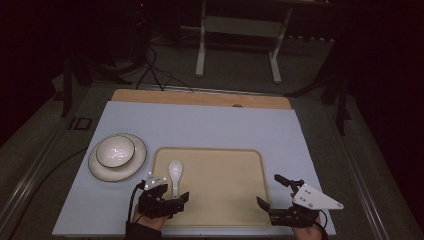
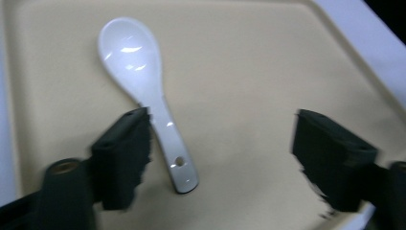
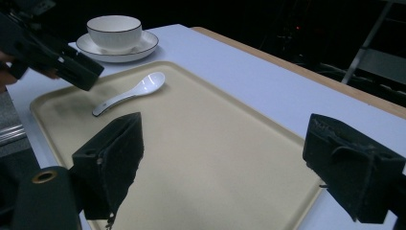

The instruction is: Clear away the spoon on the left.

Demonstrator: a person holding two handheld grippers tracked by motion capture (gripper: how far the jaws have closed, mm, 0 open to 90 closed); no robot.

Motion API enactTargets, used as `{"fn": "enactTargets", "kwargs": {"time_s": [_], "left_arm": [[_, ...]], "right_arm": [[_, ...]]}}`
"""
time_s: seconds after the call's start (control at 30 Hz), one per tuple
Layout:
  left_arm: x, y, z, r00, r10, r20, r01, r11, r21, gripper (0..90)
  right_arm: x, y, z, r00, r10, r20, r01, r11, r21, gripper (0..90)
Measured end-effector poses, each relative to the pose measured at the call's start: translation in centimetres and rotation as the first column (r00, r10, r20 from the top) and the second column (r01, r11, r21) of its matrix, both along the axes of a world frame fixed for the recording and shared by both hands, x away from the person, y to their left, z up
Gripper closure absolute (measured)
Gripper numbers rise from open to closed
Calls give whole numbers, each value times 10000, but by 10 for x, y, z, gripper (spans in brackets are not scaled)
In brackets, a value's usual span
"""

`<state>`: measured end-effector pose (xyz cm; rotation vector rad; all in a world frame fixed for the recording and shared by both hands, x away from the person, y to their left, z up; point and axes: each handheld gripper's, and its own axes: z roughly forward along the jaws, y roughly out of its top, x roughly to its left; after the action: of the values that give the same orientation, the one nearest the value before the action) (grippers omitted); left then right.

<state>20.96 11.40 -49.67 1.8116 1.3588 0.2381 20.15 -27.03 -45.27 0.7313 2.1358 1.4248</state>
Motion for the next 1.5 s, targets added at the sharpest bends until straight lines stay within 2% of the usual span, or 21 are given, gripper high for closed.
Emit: {"fn": "enactTargets", "kwargs": {"time_s": [0.07,0.13,0.23,0.37,0.4,0.57,0.63,0.7,0.9,1.0,1.1,1.2,1.37,1.43,1.5], "left_arm": [[2,0,3,9997,-177,138,175,9997,140,99],[5,1,4,9991,-364,199,361,9992,161,1],[6,1,5,9973,-548,481,530,9979,376,1],[9,2,8,9933,-1059,472,1029,9927,627,1],[10,3,10,9921,-1105,601,1060,9917,733,1],[14,12,21,9828,-1628,870,1552,9840,875,1],[15,17,25,9792,-1763,1001,1696,9829,724,2],[16,23,28,9762,-1944,965,1882,9797,697,2],[13,36,34,9681,-2204,1195,2106,9734,899,1],[11,42,35,9657,-2267,1262,2180,9727,790,1],[9,46,35,9652,-2326,1194,2228,9707,897,1],[6,53,37,9609,-2467,1254,2358,9671,957,1],[2,68,39,9609,-2396,1388,2252,9679,1119,1],[1,74,40,9586,-2453,1446,2296,9662,1172,2],[0,79,39,9573,-2386,1634,2210,9680,1189,1]], "right_arm": [[0,0,0,10000,4,-23,-4,10000,22,140],[0,0,0,10000,14,0,-14,10000,19,140],[0,0,0,10000,9,-8,-9,10000,42,140],[0,-1,0,10000,0,-35,1,10000,42,140],[0,-1,0,10000,0,-39,1,10000,44,140],[0,0,-1,10000,-4,-1,4,10000,40,140],[0,0,0,10000,-15,2,15,10000,18,140],[0,0,0,10000,-26,37,26,10000,1,140],[1,0,-1,10000,-79,11,79,10000,19,140],[1,0,-1,10000,-96,0,96,10000,1,140],[1,1,-1,10000,-88,25,88,10000,-18,140],[1,1,-1,9999,-131,51,131,9999,-20,140],[3,1,-2,9998,-184,38,184,9998,-74,140],[3,2,-2,9998,-180,60,181,9998,-117,140],[3,2,-2,9998,-155,84,157,9998,-156,140]]}}
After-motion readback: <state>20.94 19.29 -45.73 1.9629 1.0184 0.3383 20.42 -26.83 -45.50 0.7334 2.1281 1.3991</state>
